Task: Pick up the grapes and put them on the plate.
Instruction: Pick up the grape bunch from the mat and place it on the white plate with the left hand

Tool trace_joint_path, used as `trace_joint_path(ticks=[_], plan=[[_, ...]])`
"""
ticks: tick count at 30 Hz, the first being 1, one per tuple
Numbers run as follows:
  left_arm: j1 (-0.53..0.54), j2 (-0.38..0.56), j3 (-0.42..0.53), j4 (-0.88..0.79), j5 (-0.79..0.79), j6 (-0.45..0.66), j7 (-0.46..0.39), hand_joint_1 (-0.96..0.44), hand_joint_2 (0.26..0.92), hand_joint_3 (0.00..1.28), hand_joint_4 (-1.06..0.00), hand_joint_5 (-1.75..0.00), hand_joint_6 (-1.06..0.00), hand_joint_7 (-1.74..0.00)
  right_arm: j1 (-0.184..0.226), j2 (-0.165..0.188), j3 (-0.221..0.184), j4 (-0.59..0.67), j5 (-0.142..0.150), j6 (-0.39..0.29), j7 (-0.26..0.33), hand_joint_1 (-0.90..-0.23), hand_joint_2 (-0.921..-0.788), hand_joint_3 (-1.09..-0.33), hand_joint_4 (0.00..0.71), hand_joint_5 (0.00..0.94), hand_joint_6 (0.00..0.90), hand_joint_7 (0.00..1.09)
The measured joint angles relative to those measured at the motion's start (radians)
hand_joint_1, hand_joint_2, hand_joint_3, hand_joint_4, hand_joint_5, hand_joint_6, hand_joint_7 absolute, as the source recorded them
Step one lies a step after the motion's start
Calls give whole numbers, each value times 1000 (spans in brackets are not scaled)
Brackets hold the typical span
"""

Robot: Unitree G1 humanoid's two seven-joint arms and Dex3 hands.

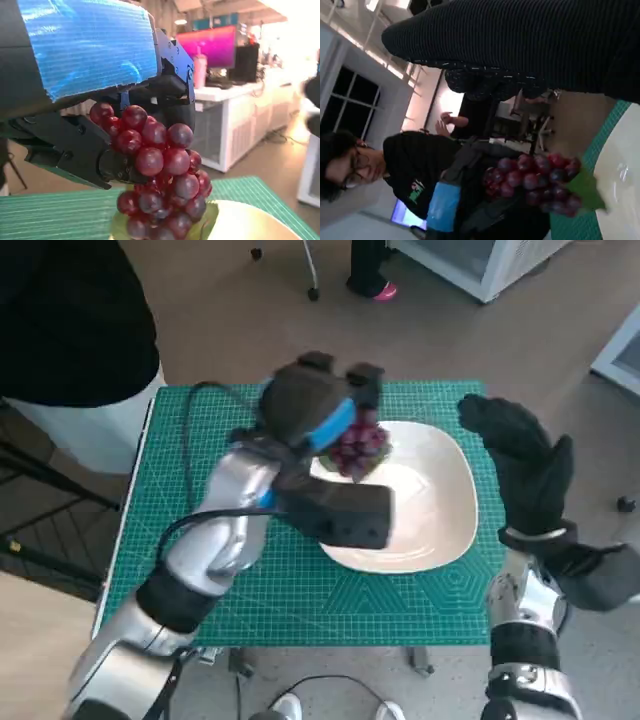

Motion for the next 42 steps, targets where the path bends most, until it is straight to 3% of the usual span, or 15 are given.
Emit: trace_joint_path(ticks=[4, 8, 10, 12, 16, 21, 29, 31, 34, 36, 39, 42], plan=[[-34, -36, -15, 87, -1, -18, 7, 3, 626, 819, -405, -1639, -436, -1524, 3, 1, 0, -11, 1, 5, -2, -529, -921, -599, 370, 2, 462, 4], [-59, -55, -21, 160, -6, -39, 23, 3, 587, 901, -397, -1682, -419, -1556, 8, 1, 0, -22, 1, 8, -2, -529, -921, -596, 371, 2, 463, 4], [-67, -61, -21, 187, -10, -48, 33, 3, 633, 797, -414, -1670, -453, -1442, 12, 1, 0, -26, 1, 9, -3, -529, -921, -596, 371, 1, 463, 4], [-72, -66, -21, 210, -14, -55, 41, 3, 725, 606, -439, -1601, -482, -1342, 16, 0, -1, -27, 1, 10, -5, -529, -921, -595, 371, 1, 463, 4], [-82, -74, -21, 261, -22, -66, 63, 2, 873, 313, -481, -1429, -484, -1321, 20, 1, -1, -29, 1, 14, -7, -527, -921, -595, 370, 1, 463, 4], [-86, -87, -21, 318, -27, -75, 88, 3, 913, 220, -517, -1468, -509, -1181, 23, 1, 0, -34, 1, 18, -12, -525, -921, -596, 370, 1, 462, 3], [-87, -97, -22, 369, -33, -89, 114, 3, 920, 218, -481, -1528, -525, -1143, 27, 4, 6, -40, 0, 20, -20, -524, -921, -596, 370, 0, 462, 3], [-90, -99, -21, 378, -39, -92, 114, -35, 897, 190, -437, -1265, -472, -1011, 27, 5, 8, -41, 0, 21, -21, -524, -921, -595, 370, 1, 462, 3], [-94, -103, -18, 389, -60, -90, 101, -195, 862, 86, -345, -532, -409, -506, 27, 5, 9, -38, 0, 21, -21, -525, -921, -593, 371, 1, 463, 3], [-94, -106, -17, 391, -70, -84, 85, -322, 860, 41, -277, -236, -391, -253, 27, 5, 9, -36, 0, 21, -21, -525, -921, -591, 371, 1, 463, 3], [-94, -107, -15, 388, -84, -74, 63, -468, 875, 21, -201, -77, -345, -90, 27, 4, 10, -31, 0, 21, -21, -525, -921, -589, 371, 1, 464, 3], [-94, -106, -12, 379, -101, -69, 41, -571, 900, 32, -151, -25, -287, -30, 27, 3, 10, -23, 0, 20, -20, -525, -921, -587, 372, 1, 464, 4]])
